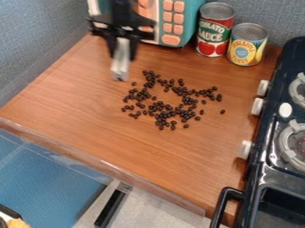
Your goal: Sweep into pile
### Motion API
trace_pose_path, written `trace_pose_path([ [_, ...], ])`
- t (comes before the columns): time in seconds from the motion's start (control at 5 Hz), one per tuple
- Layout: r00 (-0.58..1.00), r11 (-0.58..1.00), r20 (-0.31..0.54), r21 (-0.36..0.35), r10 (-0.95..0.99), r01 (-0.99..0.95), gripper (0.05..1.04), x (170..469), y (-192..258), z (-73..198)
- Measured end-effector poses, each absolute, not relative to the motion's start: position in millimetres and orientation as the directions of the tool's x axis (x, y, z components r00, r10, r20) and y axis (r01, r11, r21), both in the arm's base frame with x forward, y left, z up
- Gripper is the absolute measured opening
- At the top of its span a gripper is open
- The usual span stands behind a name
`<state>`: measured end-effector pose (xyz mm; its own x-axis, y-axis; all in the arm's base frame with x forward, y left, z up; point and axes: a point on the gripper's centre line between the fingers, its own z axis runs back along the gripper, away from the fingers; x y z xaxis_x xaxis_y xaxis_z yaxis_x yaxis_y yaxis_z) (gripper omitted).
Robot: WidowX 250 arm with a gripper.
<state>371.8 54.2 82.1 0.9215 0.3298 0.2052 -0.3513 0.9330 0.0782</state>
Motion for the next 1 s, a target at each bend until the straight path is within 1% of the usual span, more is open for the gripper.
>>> trace_pose_path([
  [0.2, 0.919, 0.931, 0.228, 0.1, 0.321, -0.35, 0.39, 379.4, 33.2, 75.9],
  [0.4, 0.928, 0.934, 0.191, 0.096, 0.321, -0.343, 0.39, 393.3, 8.5, 64.5],
  [0.6, 0.914, 0.917, 0.143, 0.076, 0.378, -0.391, 0.39, 409.3, -2.5, 53.8],
  [1.0, 0.901, 0.902, 0.066, 0.025, 0.429, -0.431, 0.39, 428.2, -33.4, 57.1],
])
